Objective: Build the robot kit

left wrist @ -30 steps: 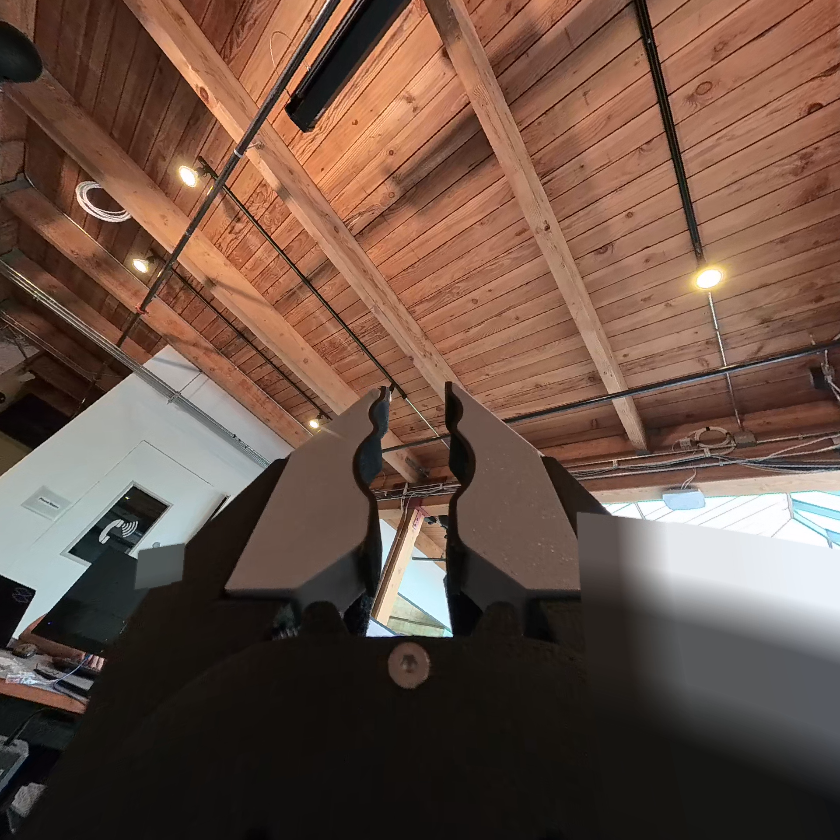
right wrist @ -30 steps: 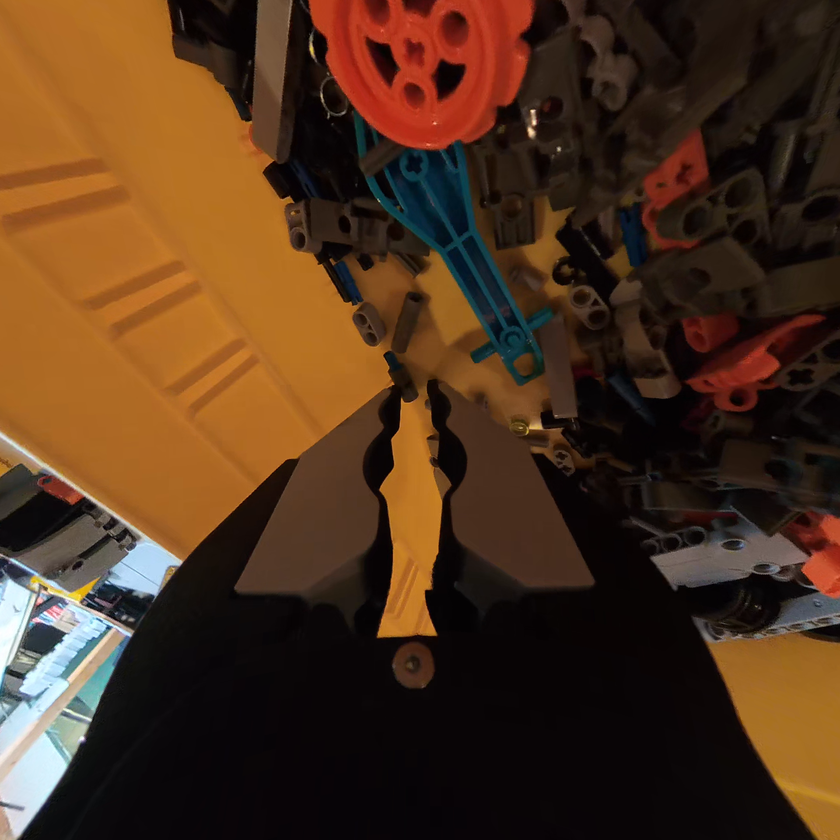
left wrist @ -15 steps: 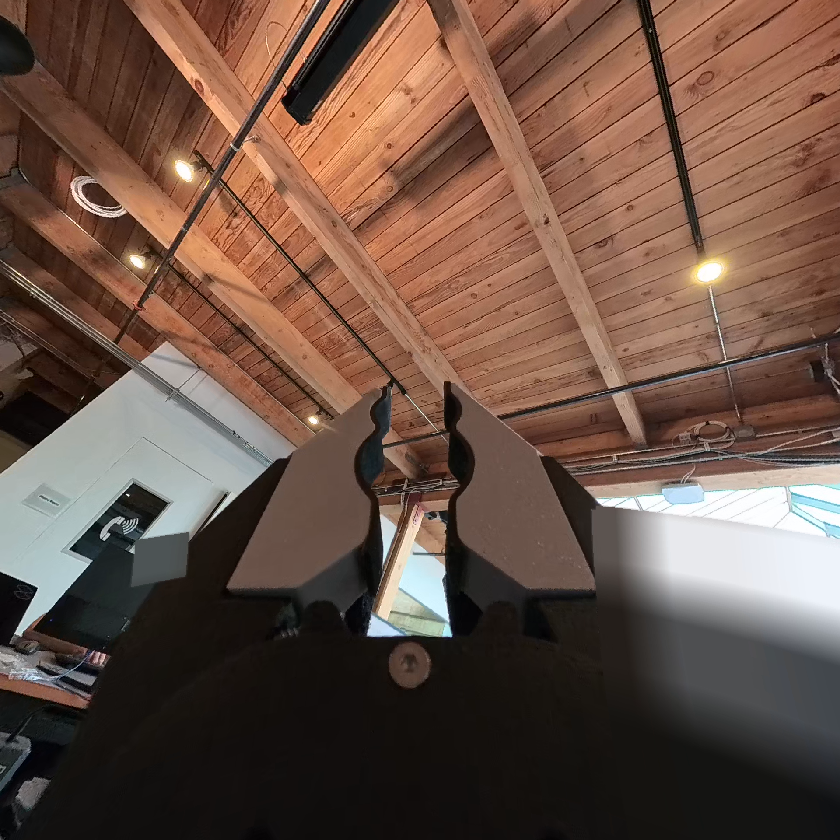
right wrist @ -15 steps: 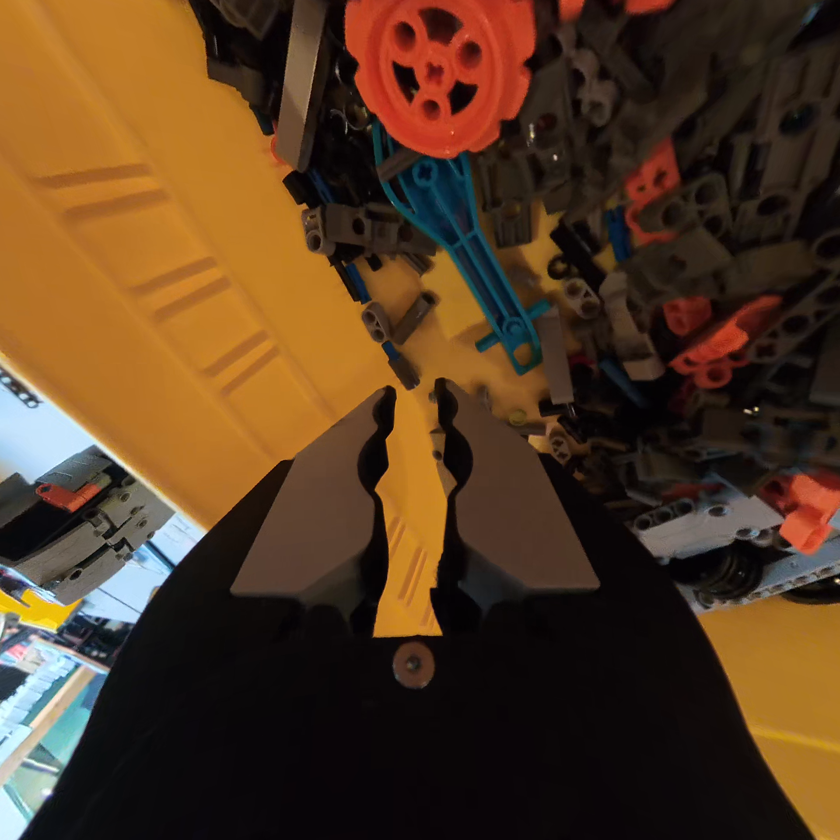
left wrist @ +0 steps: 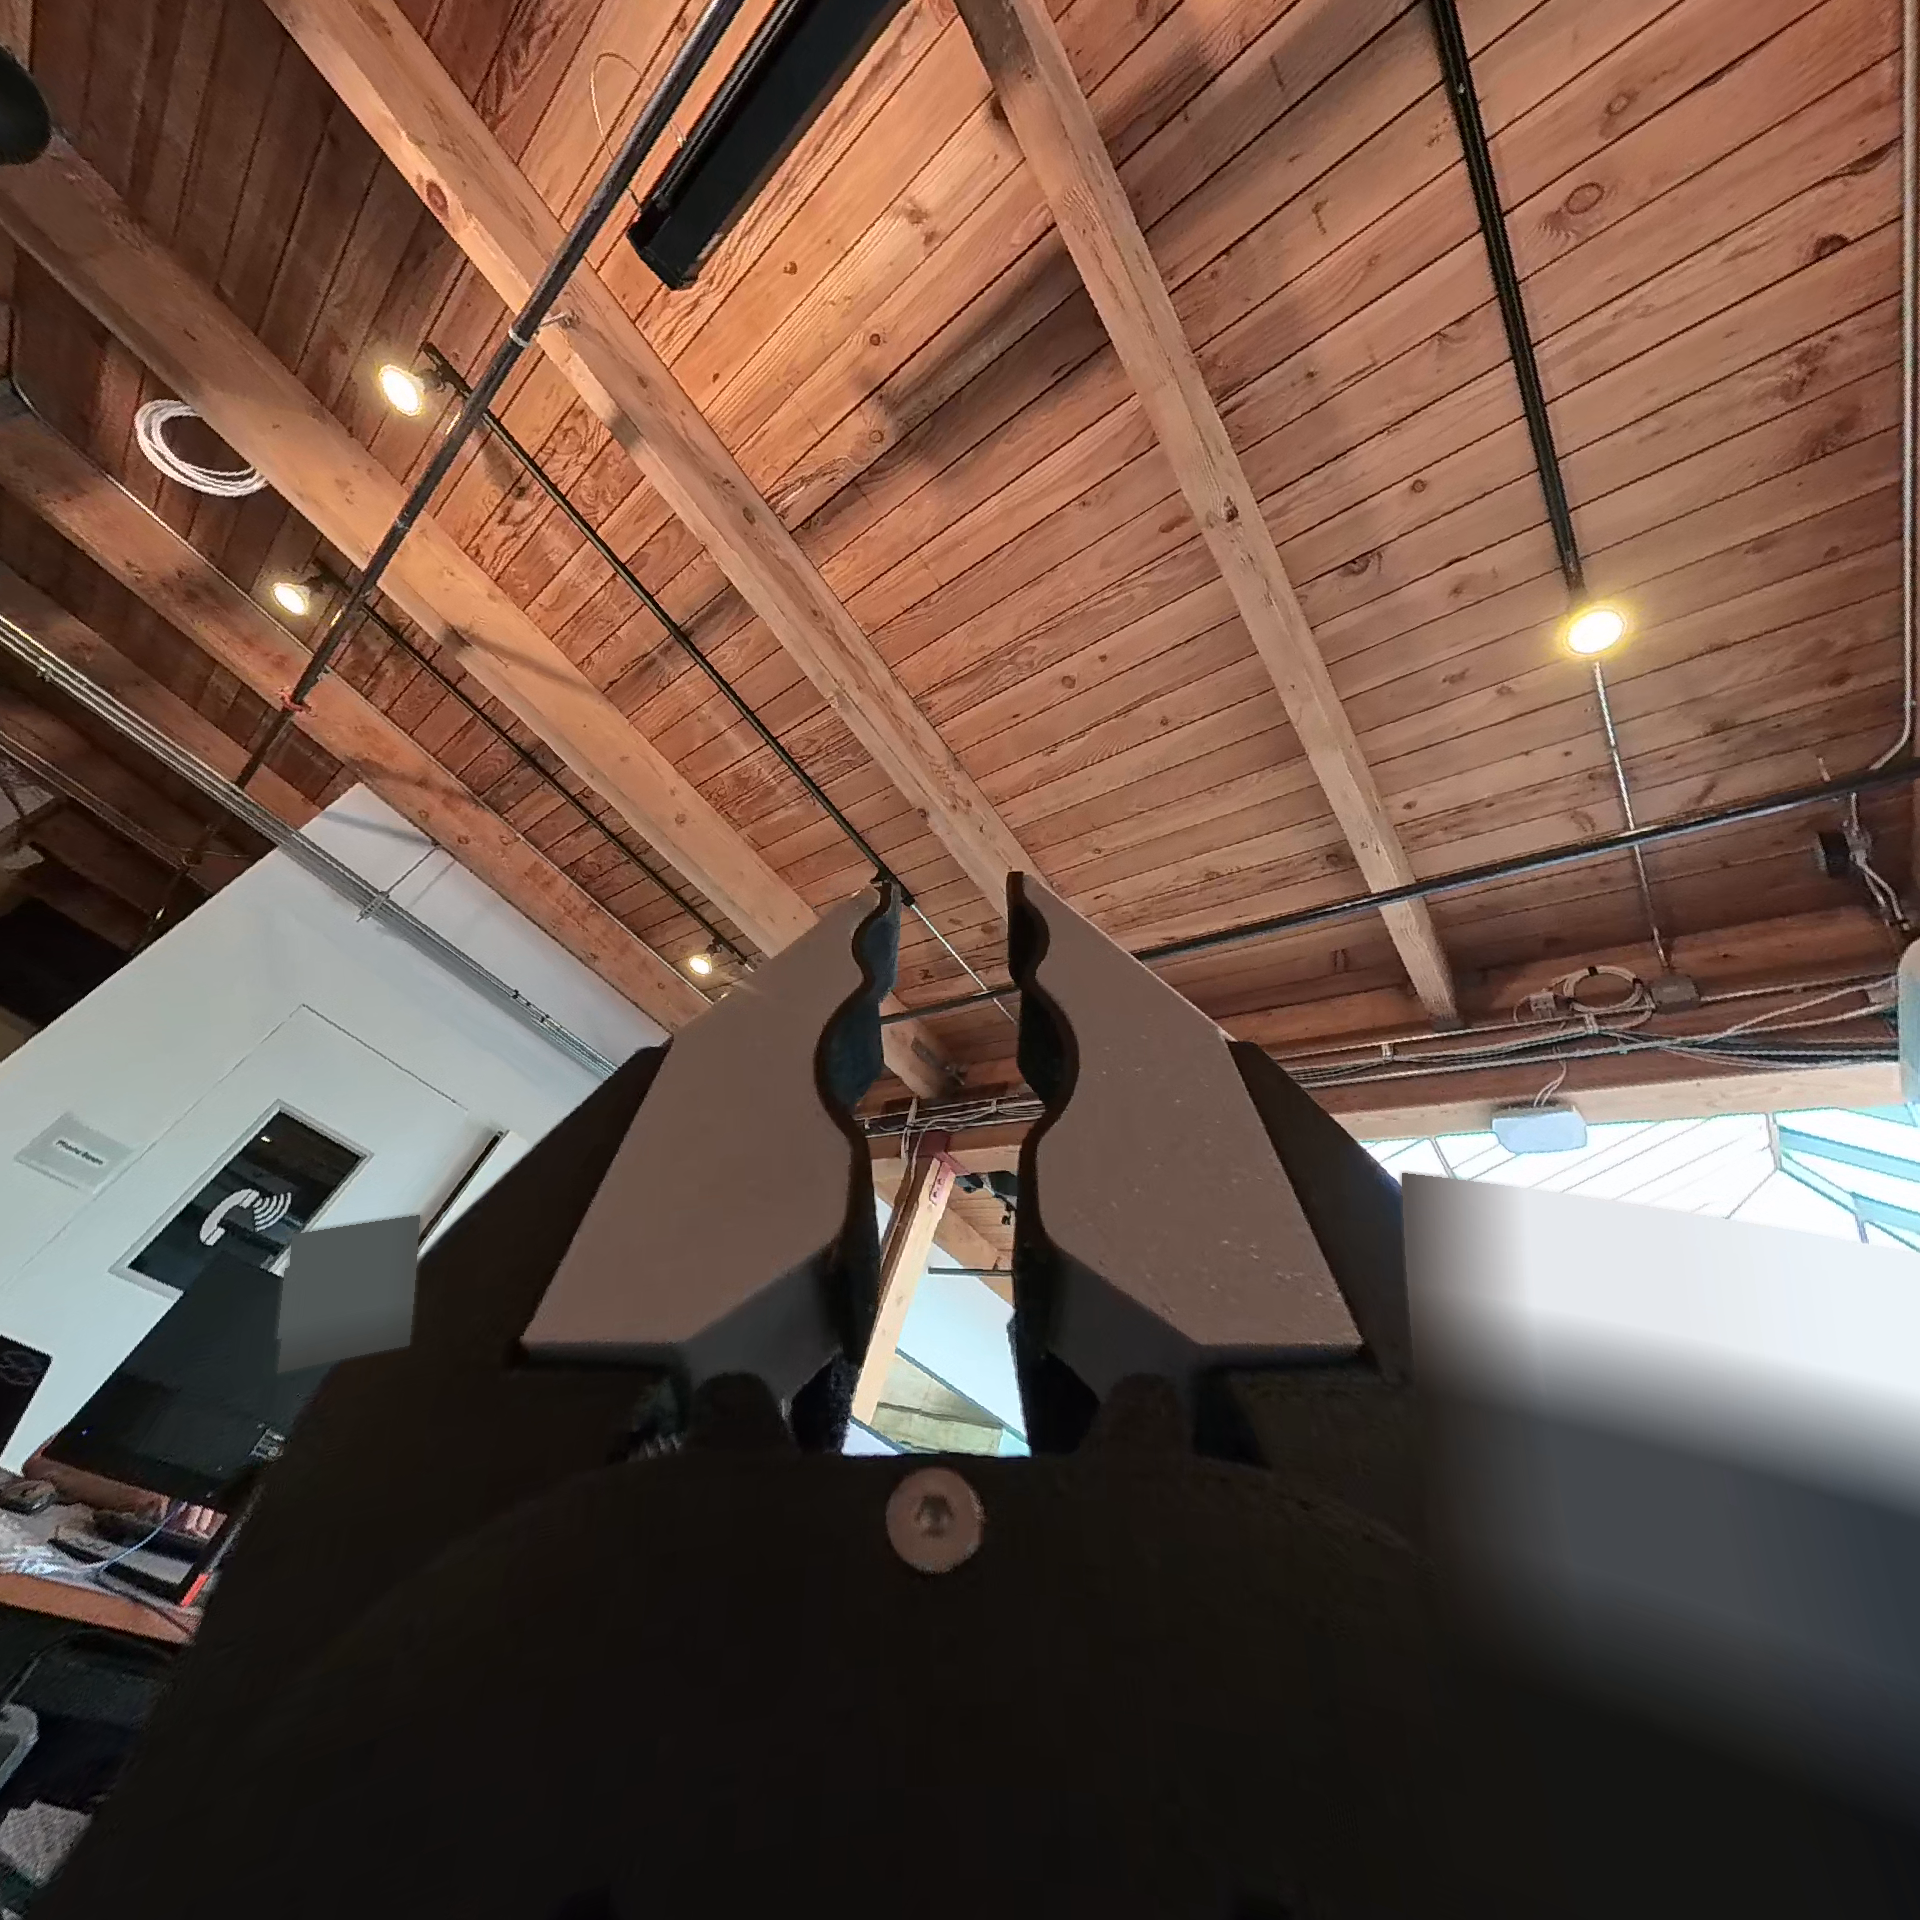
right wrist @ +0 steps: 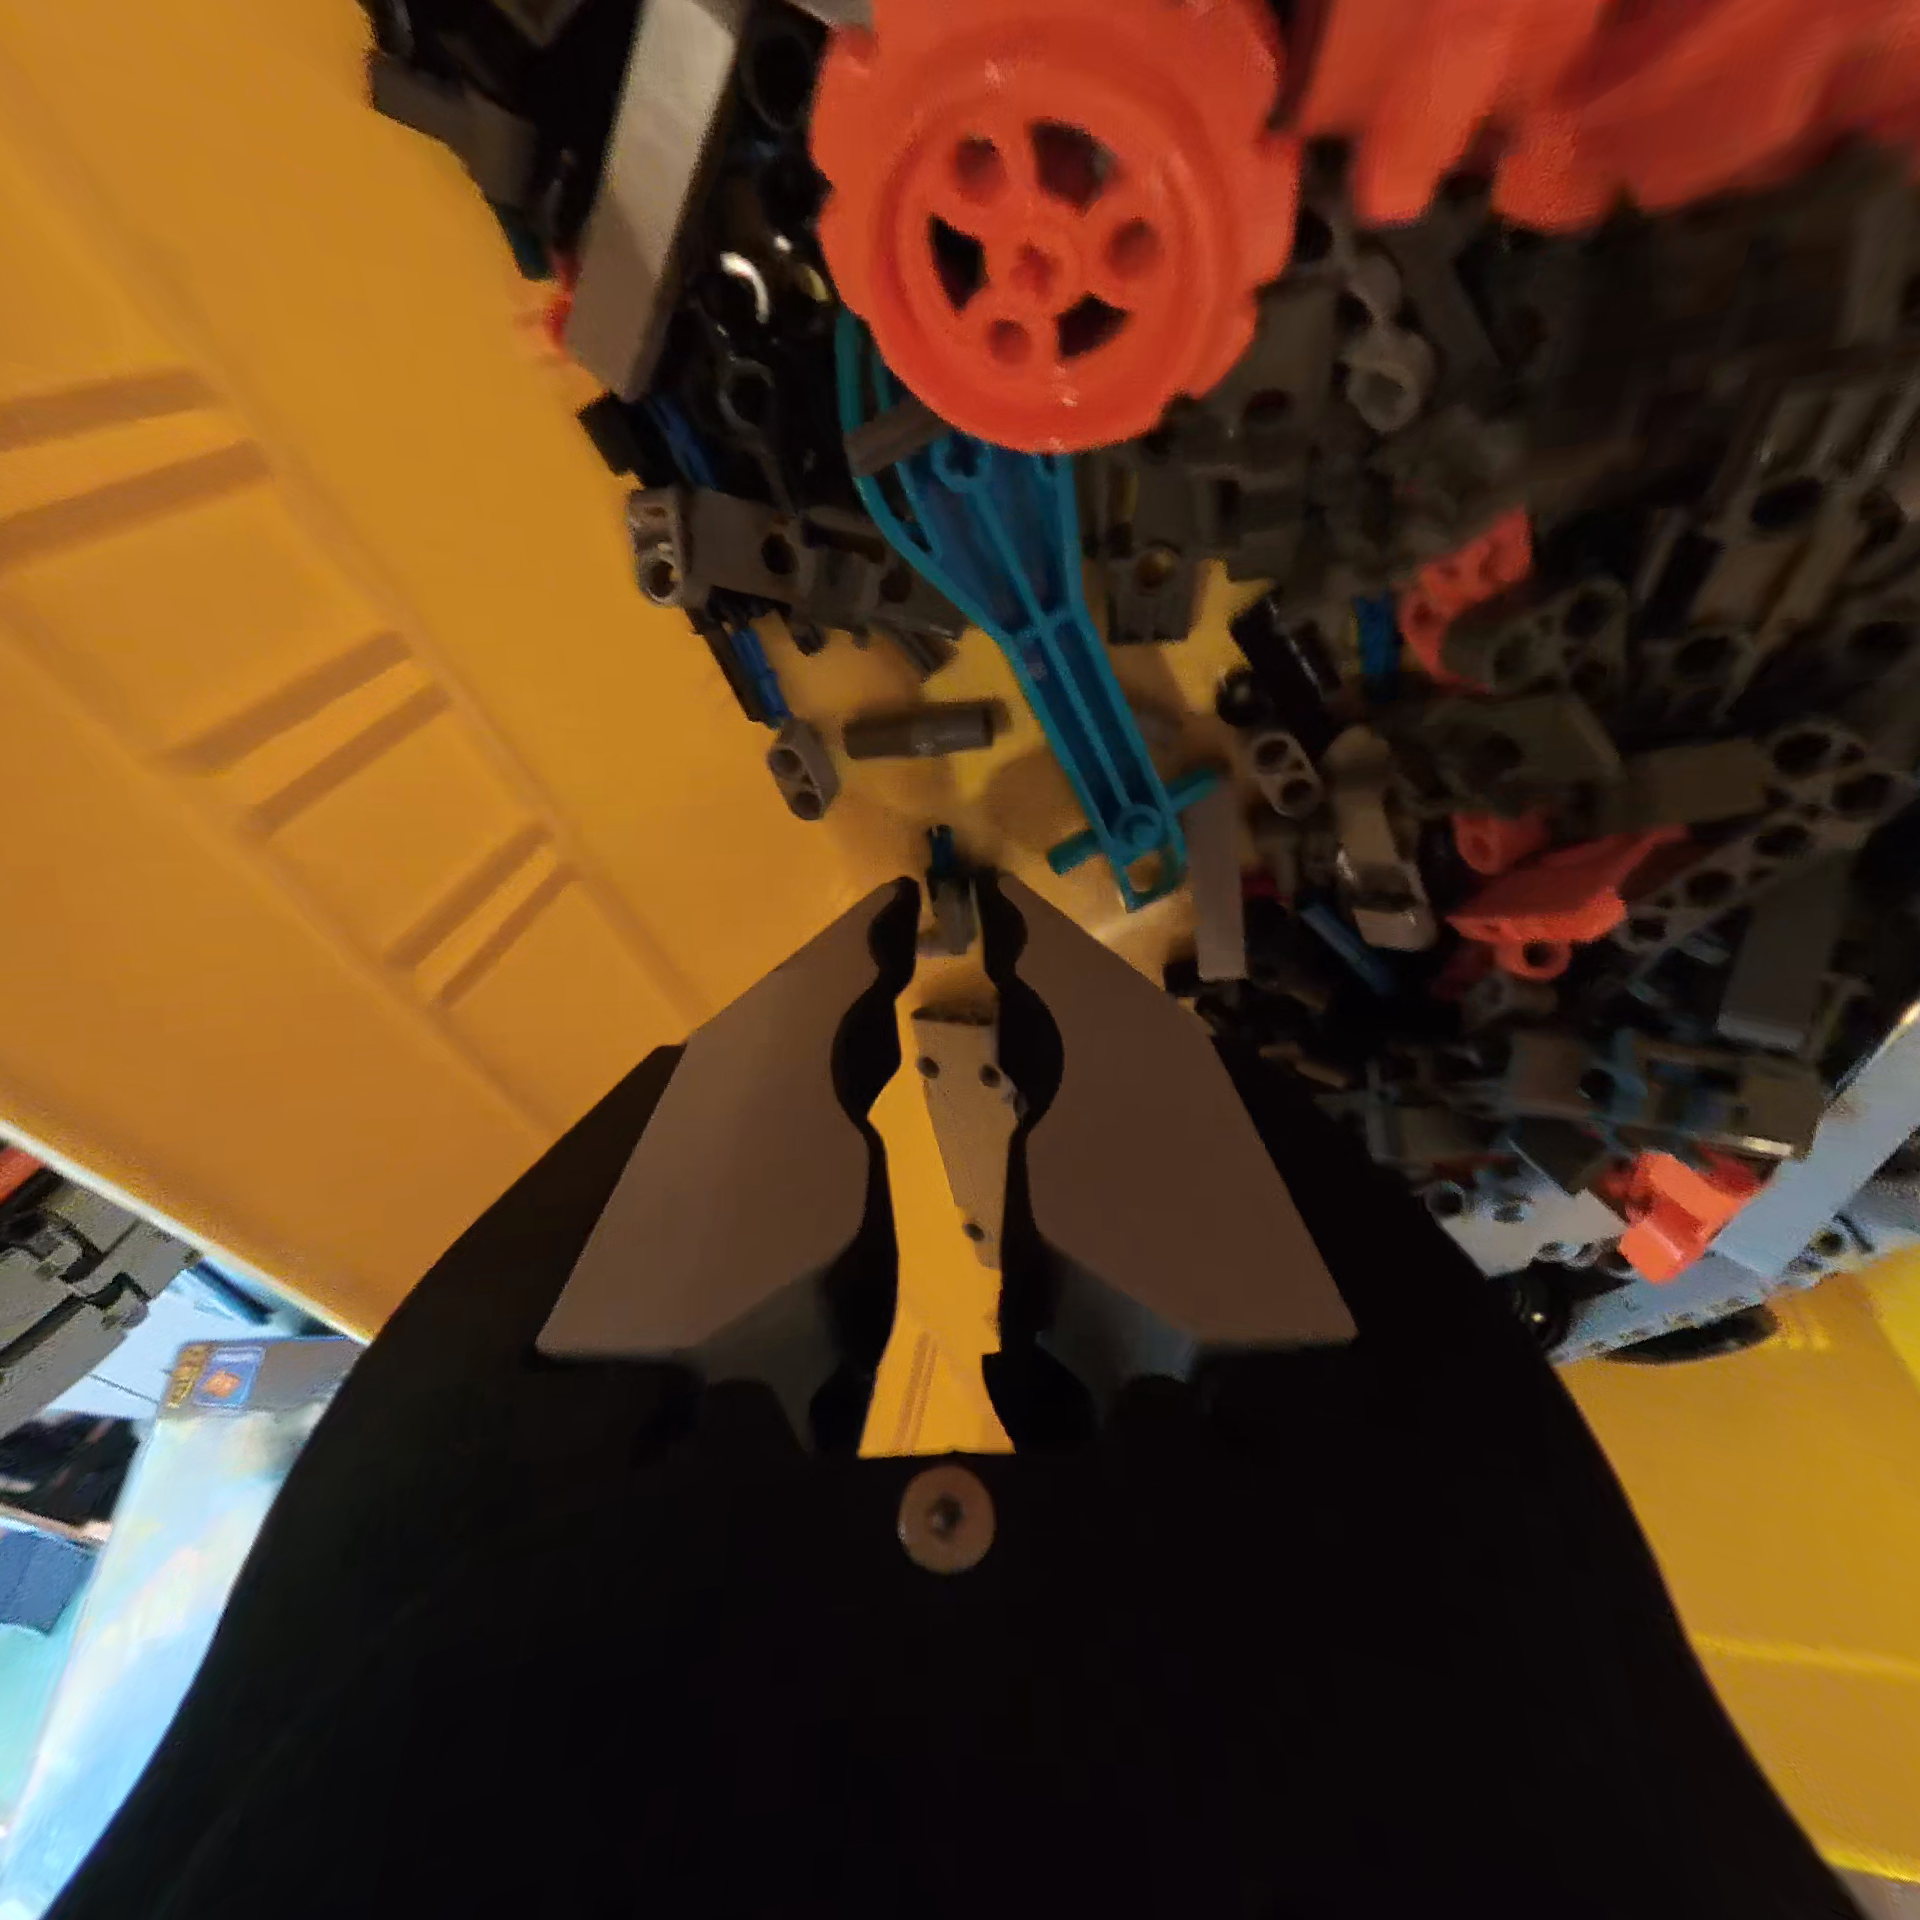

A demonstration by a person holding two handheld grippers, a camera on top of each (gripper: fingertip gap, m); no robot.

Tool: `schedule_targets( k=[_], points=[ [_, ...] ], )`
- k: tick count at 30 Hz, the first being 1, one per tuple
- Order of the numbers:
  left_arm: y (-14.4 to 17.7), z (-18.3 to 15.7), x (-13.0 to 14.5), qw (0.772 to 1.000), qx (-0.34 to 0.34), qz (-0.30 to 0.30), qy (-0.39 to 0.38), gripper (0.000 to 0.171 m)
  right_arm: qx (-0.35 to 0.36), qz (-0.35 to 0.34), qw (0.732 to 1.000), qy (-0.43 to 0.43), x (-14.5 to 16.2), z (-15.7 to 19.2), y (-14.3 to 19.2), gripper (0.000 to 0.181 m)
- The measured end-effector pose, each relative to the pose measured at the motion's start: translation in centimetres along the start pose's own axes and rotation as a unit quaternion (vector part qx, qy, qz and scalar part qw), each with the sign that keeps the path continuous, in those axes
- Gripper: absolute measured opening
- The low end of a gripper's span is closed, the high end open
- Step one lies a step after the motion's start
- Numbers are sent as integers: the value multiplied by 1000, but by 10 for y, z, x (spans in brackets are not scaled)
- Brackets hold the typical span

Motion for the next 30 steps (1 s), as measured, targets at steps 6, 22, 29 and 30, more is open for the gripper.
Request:
schedule_targets(
  k=[6, 22, 29, 30],
  points=[
    [-1, 1, 1, 1000, -1, 1, -2, 18, -23, -61, 997, -51, 6, -5, 0, 12],
    [-11, 68, 136, 835, -92, 478, -258, 19, 487, -299, 802, -177, 71, 63, 186, 7],
    [3, 78, 238, 760, -48, 602, -240, 22, 568, -280, 740, -227, 88, 108, 206, 7],
    [3, 77, 242, 761, -45, 603, -235, 25, 563, -285, 740, -234, 87, 108, 205, 6]
  ],
)
Point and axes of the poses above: each gripper's, where its closed fingertips meet, y back along the fingers, x out of its underside, z = x × y across the jaws, the point moved 4 cm from there along y, back along the fingers, and after that the axes turned 10 degrees about -x, right-handed, at the moved point
